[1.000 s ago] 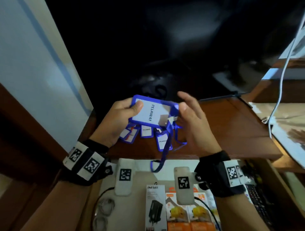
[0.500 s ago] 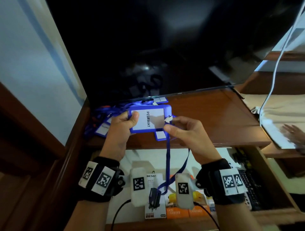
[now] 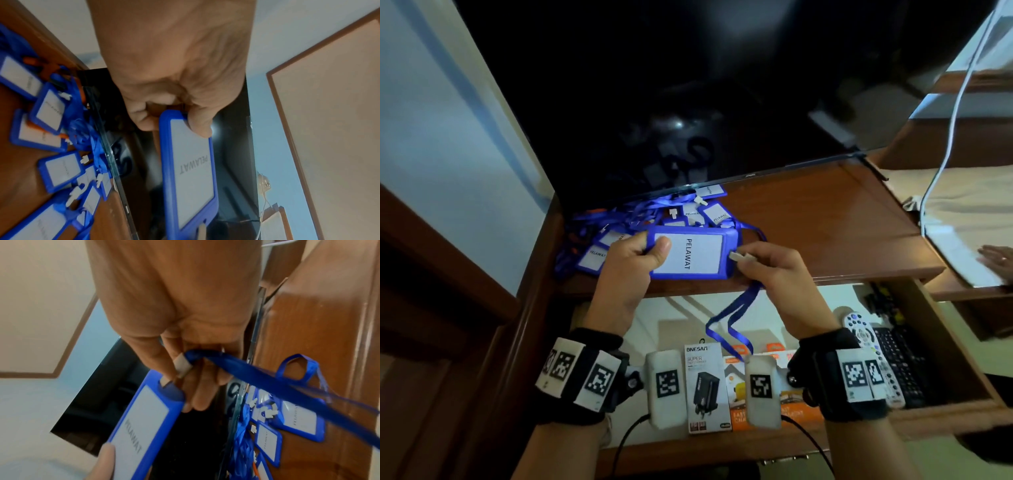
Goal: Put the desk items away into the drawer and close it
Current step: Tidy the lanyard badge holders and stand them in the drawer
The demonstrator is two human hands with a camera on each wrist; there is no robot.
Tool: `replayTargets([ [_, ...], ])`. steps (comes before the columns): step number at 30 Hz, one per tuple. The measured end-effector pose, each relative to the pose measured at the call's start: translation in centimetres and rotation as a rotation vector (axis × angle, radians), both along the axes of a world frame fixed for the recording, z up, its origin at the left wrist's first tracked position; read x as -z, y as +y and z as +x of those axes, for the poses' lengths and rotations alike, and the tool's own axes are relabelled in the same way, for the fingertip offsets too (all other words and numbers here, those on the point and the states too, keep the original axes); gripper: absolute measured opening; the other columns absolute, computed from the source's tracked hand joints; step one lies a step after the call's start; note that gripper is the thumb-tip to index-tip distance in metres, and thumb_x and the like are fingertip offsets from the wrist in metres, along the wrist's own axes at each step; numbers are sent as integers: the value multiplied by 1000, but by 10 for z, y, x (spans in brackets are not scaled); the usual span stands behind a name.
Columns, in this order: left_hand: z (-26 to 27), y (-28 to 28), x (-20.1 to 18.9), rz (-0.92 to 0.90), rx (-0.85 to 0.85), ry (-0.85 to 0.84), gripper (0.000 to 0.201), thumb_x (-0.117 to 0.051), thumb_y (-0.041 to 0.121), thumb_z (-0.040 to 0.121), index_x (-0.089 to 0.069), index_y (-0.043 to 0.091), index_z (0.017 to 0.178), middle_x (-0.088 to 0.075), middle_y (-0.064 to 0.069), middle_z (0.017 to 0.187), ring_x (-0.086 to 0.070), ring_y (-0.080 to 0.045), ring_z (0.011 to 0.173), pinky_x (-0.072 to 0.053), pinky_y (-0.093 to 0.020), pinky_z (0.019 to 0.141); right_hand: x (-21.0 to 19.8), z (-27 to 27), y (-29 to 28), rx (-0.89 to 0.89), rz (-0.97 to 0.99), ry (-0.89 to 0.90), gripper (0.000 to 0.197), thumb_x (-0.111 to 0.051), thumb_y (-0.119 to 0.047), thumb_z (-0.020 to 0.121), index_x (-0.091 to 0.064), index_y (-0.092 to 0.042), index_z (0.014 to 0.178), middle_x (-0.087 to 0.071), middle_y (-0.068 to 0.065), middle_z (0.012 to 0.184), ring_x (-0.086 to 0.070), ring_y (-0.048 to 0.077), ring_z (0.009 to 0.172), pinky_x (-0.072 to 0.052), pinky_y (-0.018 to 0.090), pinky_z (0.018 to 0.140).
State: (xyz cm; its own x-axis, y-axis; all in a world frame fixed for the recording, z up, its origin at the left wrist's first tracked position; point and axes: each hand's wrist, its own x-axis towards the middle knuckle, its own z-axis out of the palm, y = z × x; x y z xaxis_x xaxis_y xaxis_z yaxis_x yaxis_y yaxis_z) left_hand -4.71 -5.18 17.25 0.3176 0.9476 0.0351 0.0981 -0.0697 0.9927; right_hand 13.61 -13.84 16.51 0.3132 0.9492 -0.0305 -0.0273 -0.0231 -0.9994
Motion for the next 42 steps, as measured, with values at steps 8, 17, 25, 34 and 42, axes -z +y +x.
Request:
replayTargets([
  [8,24,-13,10,-373,-189,-402,18,-48,23,98,-65,21,91,-73,6,86,-65,-15,90,-51,-32,79,6,-11,-5,124,12,77,21,-55,-20,96,-58,-14,76,-31,-3,55,-24,11,49,-17,31,51],
  [17,48,-45,21,-538,2,-282,15,-58,26,93,-66,19,103,-69,1,94,-59,-7,72,-45,-22,66,14,-15,3,177,127,110,20,-59,-22,93,-65,-8,104,-73,9,100,-68,33,93,-55,50,80],
  [25,12,-6,2,159,276,260,76,-80,20,69,-42,50,128,-55,11,119,-61,-6,97,-51,-22,81,16,-4,1,-141,6,-119,13,-59,-16,92,-68,-6,91,-70,7,81,-60,15,78,-48,34,72],
  [34,2,29,-40,348,909,1064,29,-84,38,63,-69,20,80,-68,5,75,-60,-3,71,-53,-33,69,11,-27,9,-466,-198,-265,20,-65,-16,89,-66,3,83,-64,6,70,-57,12,61,-44,23,58],
  [42,-14,35,-20,117,765,741,22,-82,21,70,-73,9,86,-73,-5,84,-69,-18,80,-55,-33,75,23,-23,8,-278,-57,59,29,-65,-27,83,-57,-17,57,-47,-4,54,-40,9,49,-30,22,49],
])
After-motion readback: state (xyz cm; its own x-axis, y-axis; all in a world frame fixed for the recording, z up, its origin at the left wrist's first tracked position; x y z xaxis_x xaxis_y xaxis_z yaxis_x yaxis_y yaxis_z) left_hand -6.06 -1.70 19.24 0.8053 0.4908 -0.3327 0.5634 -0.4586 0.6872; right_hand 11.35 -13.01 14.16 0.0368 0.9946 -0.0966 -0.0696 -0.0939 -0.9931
